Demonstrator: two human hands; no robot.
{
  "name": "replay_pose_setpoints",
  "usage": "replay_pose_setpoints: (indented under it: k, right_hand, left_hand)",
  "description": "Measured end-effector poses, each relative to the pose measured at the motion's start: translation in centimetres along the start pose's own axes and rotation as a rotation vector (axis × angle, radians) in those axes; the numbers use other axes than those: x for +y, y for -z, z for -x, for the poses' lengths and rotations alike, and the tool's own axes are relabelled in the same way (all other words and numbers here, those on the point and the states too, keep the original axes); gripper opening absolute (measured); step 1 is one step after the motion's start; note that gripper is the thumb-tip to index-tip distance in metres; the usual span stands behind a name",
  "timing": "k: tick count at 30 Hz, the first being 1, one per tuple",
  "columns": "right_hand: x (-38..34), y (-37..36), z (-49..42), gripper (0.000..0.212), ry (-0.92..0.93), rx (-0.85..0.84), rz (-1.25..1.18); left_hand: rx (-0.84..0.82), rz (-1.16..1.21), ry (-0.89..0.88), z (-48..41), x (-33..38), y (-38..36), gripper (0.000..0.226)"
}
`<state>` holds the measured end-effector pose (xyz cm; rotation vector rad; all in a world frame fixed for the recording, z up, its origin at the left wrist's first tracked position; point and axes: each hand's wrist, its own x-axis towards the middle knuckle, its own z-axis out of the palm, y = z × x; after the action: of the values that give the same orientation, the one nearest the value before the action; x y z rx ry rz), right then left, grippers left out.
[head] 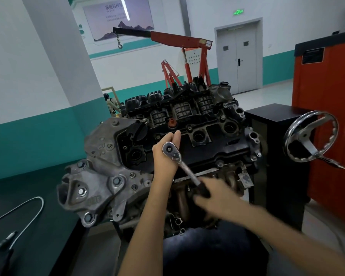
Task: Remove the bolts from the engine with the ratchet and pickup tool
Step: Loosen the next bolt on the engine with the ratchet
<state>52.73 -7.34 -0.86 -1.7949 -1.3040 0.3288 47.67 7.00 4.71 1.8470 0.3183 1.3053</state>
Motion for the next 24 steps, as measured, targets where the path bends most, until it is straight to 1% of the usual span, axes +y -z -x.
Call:
replay_pose_setpoints:
  k: [1,2,4,5,6,7,10,12,14,16,18,19,23,24]
  right_hand:
    - [-0.4,-2.2,0.6,0.013,-0.015,0.000,-0.159]
    - [-0.8,-4.1,0.9,0.012,-0.031,0.020,-0.258]
    - [-1.5,-6.2,0.9,0.011,-0.059,0.056,-0.347]
    - [-1.4,-6.0,0.7,0.010,-0.067,0.069,-0.318]
    - [-1.0,-4.9,0.3,0.010,-0.065,0.086,-0.225]
    - [-0.5,-3.2,-0.1,0.009,-0.047,0.090,-0.083]
    - [0.5,3.6,-1.8,0.006,0.017,0.030,0.377]
    - [-0.1,7.9,-3.3,0.006,0.088,0.022,0.636]
    - [-1.1,10.5,-4.5,0.016,0.155,0.065,0.793]
    - [-1.5,10.9,-4.7,0.027,0.164,0.135,0.840]
    - [-1.0,8.8,-3.7,0.028,0.100,0.155,0.745]
    - [-0.6,6.9,-2.9,0.026,0.061,0.133,0.617]
    - [-1.3,-1.3,0.2,0.019,-0.090,-0.033,-0.173]
    - [-1.7,-2.5,0.5,0.018,-0.102,-0.048,-0.277]
  left_hand:
    - [0.038,-0.002,0.002,0.0,0.1,-0.4,0.048]
    - [0.065,-0.007,0.006,0.1,0.2,-0.7,0.048]
    - [0.080,-0.007,0.011,0.2,0.3,-0.8,0.048]
    - [0.061,-0.012,0.003,0.3,0.2,-0.6,0.048]
    - [0.029,-0.035,-0.017,0.2,0.1,-0.2,0.047]
    - [-0.011,-0.074,-0.042,0.2,-0.1,0.3,0.047]
    - [-0.122,-0.177,-0.082,0.1,-0.1,1.4,0.047]
    - [-0.161,-0.221,-0.091,-0.2,0.1,1.3,0.050]
    - [-0.197,-0.221,-0.098,-0.4,0.3,0.9,0.052]
    - [-0.180,-0.162,-0.068,-0.4,0.3,0.5,0.051]
    - [-0.111,-0.048,-0.008,-0.2,0.3,0.4,0.049]
    - [-0.073,-0.004,0.003,-0.2,0.4,0.2,0.049]
    - [0.032,-0.004,0.019,-0.5,0.9,-0.9,0.044]
    - [0.040,0.013,0.033,-0.6,0.9,-0.9,0.042]
